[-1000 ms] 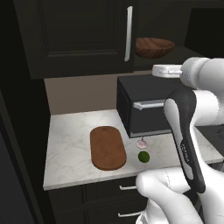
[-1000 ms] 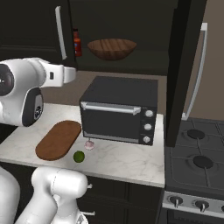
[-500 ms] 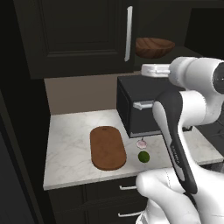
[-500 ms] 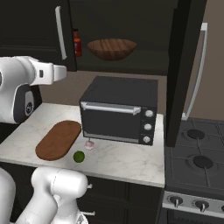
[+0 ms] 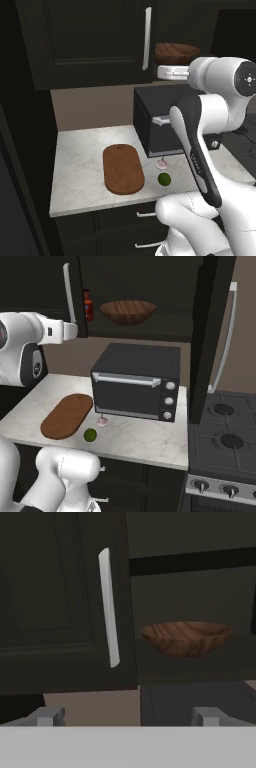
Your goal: Open the cabinet. Place the bowl and condiment on the counter. Then place the lime and garlic on the cutting board.
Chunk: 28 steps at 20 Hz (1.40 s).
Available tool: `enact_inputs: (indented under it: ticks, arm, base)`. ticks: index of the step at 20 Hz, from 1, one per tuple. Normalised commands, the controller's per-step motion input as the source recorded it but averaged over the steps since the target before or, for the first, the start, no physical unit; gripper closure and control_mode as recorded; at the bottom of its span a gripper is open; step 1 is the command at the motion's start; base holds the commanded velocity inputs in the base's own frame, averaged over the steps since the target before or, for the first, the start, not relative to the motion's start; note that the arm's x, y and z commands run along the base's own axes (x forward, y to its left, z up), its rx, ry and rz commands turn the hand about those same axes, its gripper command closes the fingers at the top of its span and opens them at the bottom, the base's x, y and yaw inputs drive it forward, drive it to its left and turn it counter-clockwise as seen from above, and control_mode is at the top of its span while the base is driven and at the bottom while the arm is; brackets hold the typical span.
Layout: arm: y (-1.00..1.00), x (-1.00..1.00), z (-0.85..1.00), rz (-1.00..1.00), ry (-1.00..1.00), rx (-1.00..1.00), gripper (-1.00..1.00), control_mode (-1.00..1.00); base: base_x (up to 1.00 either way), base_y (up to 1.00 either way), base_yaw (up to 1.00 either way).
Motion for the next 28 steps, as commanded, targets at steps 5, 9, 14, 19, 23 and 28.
enact_inputs:
  ticks: [5,9,14,19,23,28]
  arm:
    - [0.19,0.21,0.02,0.0,-0.02,0.0,-1.0,-1.0]
    - [0.09,0.1,0.0,0.0,-0.09,0.0,-1.0,-1.0]
    - [0.09,0.17,0.0,0.0,-0.1,0.0,-1.0,-1.0]
    - [0.1,0.16,0.0,0.0,-0.1,0.0,-1.0,-1.0]
    - [0.17,0.2,0.05,0.0,-0.06,0.0,-1.0,-1.0]
    - [0.11,0.29,0.02,0.0,0.0,0.0,-1.0,-1.0]
  base:
    - [0.0,0.0,0.0]
    - [0.0,0.0,0.0]
    - [0.0,0.0,0.0]
    - [0.0,0.0,0.0]
    - [0.0,0.0,0.0]
    - [0.0,0.0,0.0]
